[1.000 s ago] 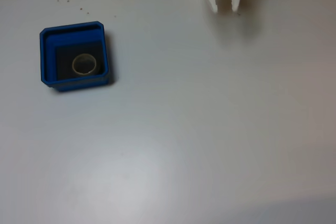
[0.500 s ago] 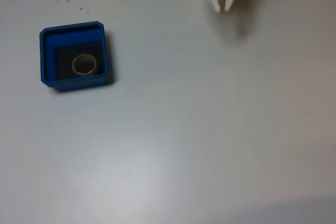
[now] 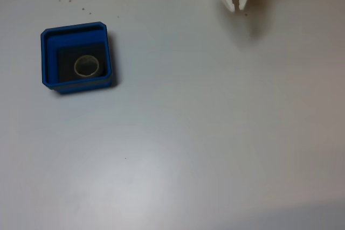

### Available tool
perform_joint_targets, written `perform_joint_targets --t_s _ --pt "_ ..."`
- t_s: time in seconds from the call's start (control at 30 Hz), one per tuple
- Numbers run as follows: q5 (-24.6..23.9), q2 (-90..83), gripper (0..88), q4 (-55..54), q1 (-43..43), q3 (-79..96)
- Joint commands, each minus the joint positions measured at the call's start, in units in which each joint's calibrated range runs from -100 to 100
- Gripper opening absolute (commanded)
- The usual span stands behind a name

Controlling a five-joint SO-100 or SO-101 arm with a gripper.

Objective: Pick the black tape roll and drop it in the blue box

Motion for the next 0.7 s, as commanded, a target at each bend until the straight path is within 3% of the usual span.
perform_joint_targets --t_s 0.0,0.27,0.67 --pt "0.52 -3.16 0.5 -1.18 0.52 0.63" --pt "7.18 -3.24 0.5 -1.18 3.55 0.72" --pt "7.00 -3.32 0.6 -1.18 4.43 0.90"
